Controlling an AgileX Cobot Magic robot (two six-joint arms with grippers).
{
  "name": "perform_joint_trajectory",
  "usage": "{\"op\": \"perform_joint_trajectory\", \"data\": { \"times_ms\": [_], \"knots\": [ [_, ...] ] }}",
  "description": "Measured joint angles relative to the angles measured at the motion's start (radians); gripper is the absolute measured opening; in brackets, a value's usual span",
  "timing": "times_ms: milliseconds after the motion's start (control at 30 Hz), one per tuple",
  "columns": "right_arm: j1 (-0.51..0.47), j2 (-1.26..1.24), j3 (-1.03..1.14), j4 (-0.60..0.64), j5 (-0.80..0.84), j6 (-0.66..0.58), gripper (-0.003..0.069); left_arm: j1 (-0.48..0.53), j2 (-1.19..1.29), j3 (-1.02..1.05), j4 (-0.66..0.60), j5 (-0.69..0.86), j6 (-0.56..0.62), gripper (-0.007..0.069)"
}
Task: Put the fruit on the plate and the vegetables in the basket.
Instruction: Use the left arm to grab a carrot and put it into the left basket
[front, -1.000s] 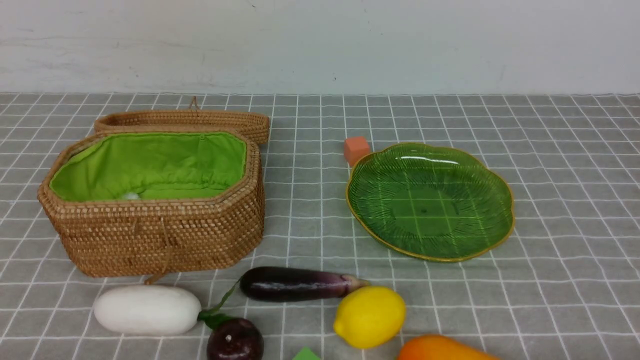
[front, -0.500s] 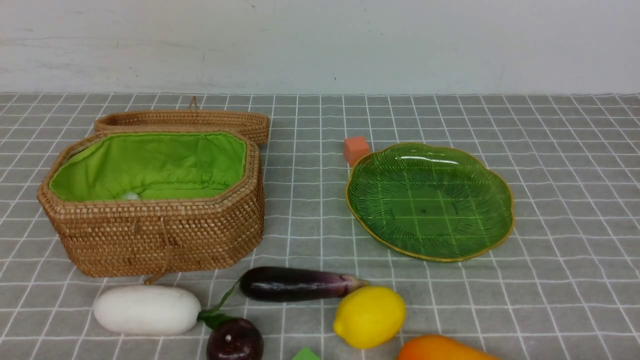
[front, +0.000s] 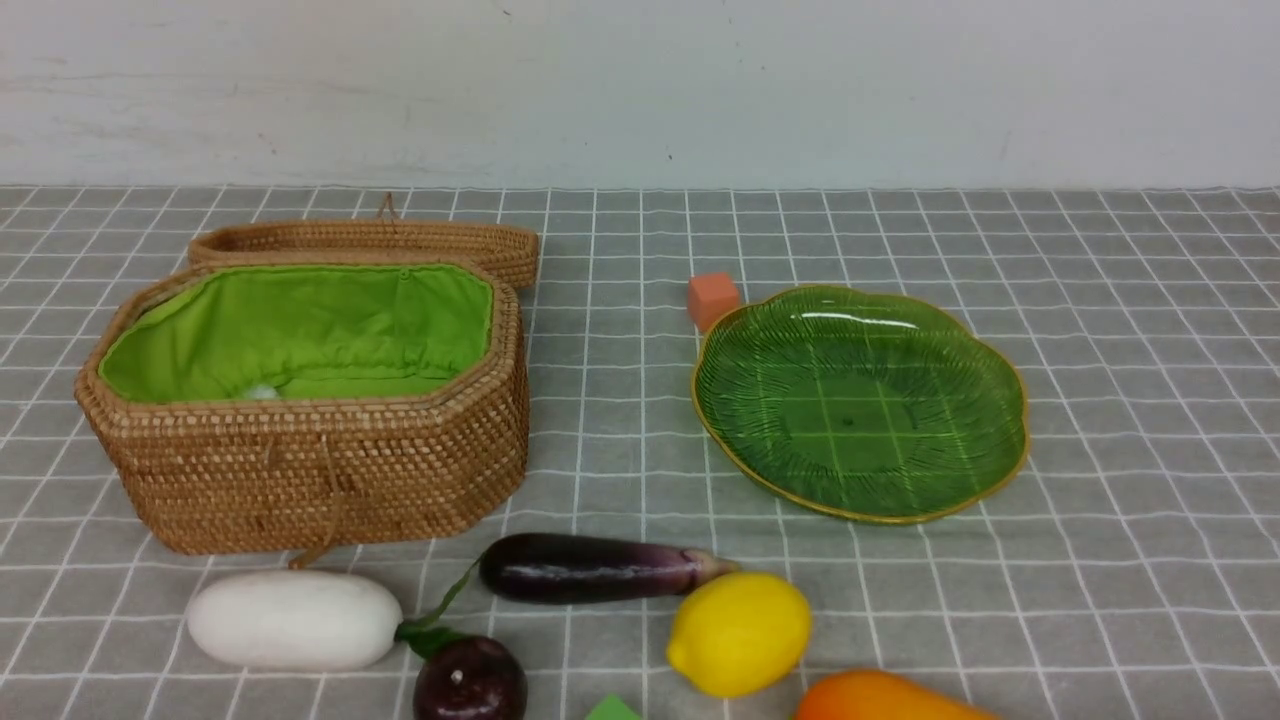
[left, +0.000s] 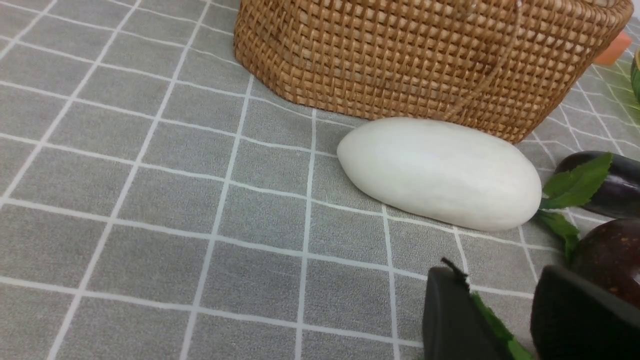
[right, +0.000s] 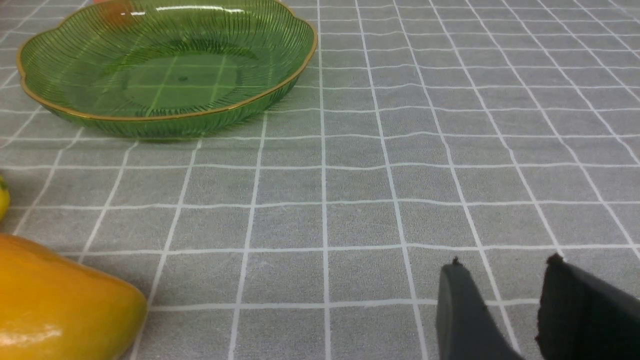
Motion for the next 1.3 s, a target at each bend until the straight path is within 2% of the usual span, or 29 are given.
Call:
{"op": "perform_joint_trajectory", "data": {
  "times_ms": [733, 833, 967, 1167, 1200, 1300],
  "knots": [
    [0.0, 0.0, 0.0, 0.0, 0.0, 0.0, 0.0241, 0.0, 0.0, 0.0, 0.0, 0.0, 0.0, 0.0238],
    [0.0, 0.0, 0.0, 0.0, 0.0, 0.0, 0.0241, 0.0, 0.0, 0.0, 0.033, -0.016, 0.0, 0.0238],
    [0.0, 0.0, 0.0, 0.0, 0.0, 0.0, 0.0241, 0.0, 0.0, 0.001, 0.042, -0.121, -0.013, 0.0238],
    [0.0, 0.0, 0.0, 0.0, 0.0, 0.0, 0.0241, 0.0, 0.0, 0.002, 0.033, -0.469, -0.06, 0.0238],
    [0.0, 0.0, 0.0, 0.0, 0.0, 0.0, 0.0241, 0.0, 0.0, 0.001, 0.031, -0.564, -0.08, 0.0238],
    [0.0, 0.0, 0.0, 0.0, 0.0, 0.0, 0.0241, 0.0, 0.0, -0.028, 0.03, -0.613, -0.109, 0.0238]
  ]
}}
